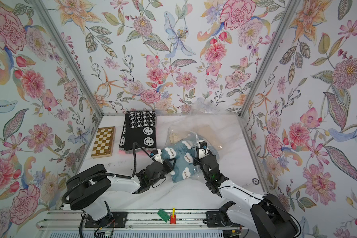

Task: Take the blanket out of the vacuum bag
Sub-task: Take out the blanket from the vacuum bag.

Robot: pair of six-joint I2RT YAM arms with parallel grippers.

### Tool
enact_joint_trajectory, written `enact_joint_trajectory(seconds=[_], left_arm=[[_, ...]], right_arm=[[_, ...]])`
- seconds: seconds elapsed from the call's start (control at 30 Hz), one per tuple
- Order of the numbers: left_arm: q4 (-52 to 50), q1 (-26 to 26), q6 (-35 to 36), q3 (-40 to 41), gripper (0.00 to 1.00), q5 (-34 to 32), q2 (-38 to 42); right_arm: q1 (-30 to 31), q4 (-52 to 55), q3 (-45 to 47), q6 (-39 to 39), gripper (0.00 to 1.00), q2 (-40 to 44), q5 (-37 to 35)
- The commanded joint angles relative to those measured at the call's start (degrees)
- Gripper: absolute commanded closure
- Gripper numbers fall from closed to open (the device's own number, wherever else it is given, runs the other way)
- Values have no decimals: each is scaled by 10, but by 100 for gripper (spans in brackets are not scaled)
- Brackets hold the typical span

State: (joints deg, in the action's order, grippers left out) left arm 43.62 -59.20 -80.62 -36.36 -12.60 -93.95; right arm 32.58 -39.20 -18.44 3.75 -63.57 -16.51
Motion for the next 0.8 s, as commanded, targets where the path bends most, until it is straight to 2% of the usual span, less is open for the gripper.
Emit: enact_joint_trajectory(seconds=[0.0,0.47,0.6,0.77], left_arm=[[-114,-23,50,-37,100,-38,39],[-187,-52,41,-69,100,-52,165],[-212,-56,6,-76,100,-66,190],[-245,-57,-79,-88,100,-78,208]], right_arm=[[-6,17,-13,11,100,4,-8],[-7,21,-18,4,100,-10,-16],[-8,23,-18,4,100,-11,-15],[-8,25,-17,-2,100,-2,-19]])
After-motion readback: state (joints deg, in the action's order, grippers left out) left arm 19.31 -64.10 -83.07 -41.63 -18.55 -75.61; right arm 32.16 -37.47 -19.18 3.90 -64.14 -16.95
